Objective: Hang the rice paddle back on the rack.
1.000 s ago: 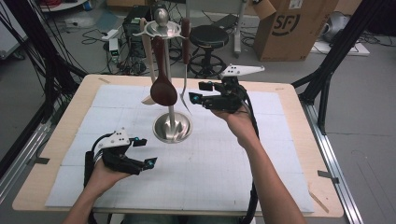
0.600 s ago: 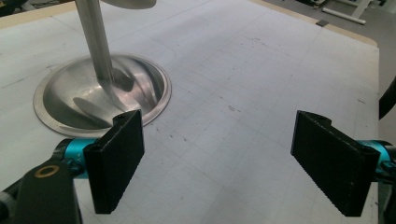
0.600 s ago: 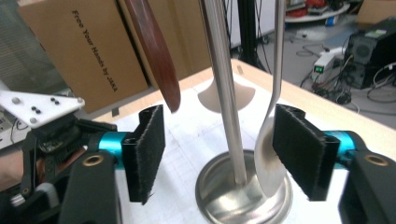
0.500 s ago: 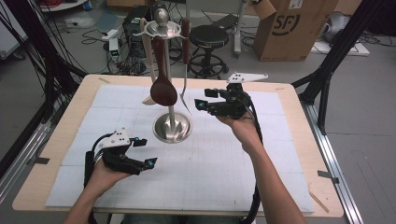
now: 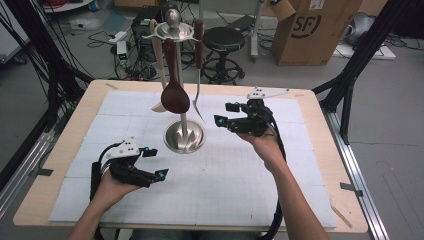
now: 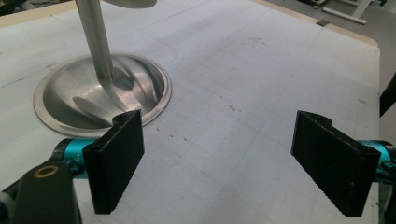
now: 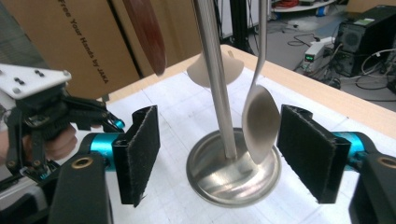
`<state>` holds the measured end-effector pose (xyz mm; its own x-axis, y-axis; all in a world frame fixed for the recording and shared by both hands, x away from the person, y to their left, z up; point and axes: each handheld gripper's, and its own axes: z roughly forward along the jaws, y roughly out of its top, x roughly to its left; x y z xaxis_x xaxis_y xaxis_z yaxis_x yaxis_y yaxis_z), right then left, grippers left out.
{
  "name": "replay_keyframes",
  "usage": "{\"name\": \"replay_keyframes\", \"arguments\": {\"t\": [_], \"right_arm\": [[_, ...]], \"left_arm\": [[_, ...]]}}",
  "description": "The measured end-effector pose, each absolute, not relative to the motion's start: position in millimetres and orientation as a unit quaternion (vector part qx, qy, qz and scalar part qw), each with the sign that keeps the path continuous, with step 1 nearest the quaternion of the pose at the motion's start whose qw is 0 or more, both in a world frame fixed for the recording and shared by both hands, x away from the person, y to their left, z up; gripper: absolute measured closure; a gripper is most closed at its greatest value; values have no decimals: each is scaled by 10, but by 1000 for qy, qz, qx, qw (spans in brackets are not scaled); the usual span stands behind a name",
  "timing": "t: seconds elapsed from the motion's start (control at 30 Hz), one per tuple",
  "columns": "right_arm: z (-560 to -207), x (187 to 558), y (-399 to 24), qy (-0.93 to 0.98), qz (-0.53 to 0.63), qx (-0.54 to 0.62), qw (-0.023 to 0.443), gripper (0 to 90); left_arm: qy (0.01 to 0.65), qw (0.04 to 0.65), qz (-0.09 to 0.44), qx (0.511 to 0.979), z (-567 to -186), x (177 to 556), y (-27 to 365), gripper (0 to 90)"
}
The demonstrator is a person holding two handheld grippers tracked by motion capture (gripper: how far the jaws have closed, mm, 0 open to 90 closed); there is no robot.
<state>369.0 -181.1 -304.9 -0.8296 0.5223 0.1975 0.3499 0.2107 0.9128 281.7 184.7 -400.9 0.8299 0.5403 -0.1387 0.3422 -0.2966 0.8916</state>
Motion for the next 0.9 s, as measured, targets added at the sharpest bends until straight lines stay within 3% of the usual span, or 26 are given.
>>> {"name": "replay_keyframes", "arguments": {"t": [0.9], "right_arm": [[-3553, 3408, -2109, 794, 528, 282, 107, 123]], "left_arm": [[283, 523, 94, 798, -4027, 2829, 1871, 169]]}}
